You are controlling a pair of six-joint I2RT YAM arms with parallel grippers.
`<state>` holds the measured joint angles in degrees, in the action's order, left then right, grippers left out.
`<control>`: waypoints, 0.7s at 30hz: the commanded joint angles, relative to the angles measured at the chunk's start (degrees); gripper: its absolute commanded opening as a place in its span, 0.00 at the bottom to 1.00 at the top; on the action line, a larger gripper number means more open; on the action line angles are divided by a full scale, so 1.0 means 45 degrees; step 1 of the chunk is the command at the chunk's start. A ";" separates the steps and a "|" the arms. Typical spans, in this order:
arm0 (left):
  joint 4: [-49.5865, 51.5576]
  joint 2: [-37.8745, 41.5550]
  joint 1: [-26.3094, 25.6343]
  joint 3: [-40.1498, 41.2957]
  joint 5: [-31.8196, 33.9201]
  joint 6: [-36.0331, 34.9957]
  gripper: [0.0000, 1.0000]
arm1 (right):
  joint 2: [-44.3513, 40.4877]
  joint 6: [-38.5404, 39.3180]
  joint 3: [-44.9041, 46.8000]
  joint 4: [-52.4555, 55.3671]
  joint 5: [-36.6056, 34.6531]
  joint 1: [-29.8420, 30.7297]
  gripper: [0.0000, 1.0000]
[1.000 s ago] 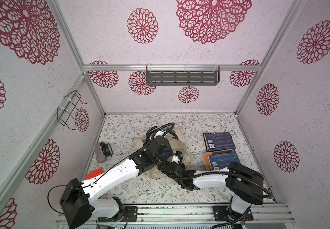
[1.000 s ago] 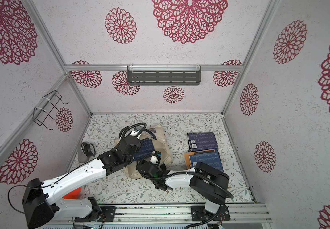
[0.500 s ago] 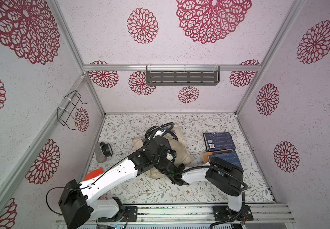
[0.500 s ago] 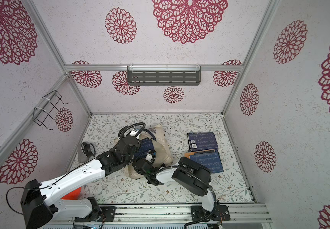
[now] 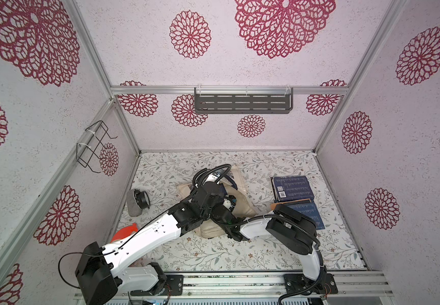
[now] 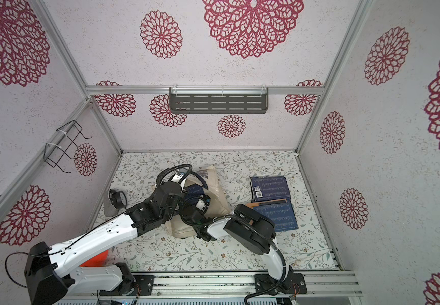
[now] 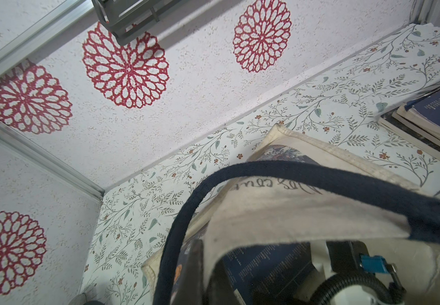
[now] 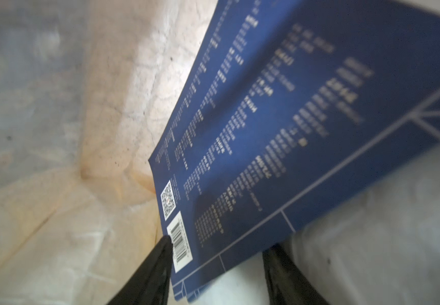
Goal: Take out the books from the canvas bag
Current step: Pick up the book from the canvas bag.
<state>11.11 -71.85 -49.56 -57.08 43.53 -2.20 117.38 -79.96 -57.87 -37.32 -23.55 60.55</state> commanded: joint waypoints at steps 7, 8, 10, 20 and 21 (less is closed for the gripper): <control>-0.0807 0.0343 -0.0295 0.0125 -0.0198 -0.0238 0.00 | 0.0170 0.1135 -0.0249 -0.1544 0.0196 -0.0700 0.48; -0.0810 0.0343 -0.0309 0.0133 -0.0189 -0.0271 0.00 | 0.0144 0.1131 -0.0252 -0.1603 0.0177 -0.0738 0.48; -0.0829 0.0361 -0.0334 0.0150 -0.0199 -0.0310 0.00 | 0.0108 0.1212 -0.0265 -0.1833 0.0231 -0.0833 0.46; -0.0849 0.0303 -0.0343 0.0169 -0.0278 -0.0395 0.00 | -0.0271 0.1440 -0.0378 -0.2260 0.0624 -0.0973 0.41; -0.0849 0.0280 -0.0355 0.0168 -0.0298 -0.0405 0.00 | -0.0284 0.1483 -0.0419 -0.2160 0.0600 -0.0973 0.41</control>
<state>10.57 -71.83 -50.52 -56.27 42.44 -3.49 118.43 -75.31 -57.93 -44.05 -20.73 56.34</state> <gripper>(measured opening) 0.052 0.407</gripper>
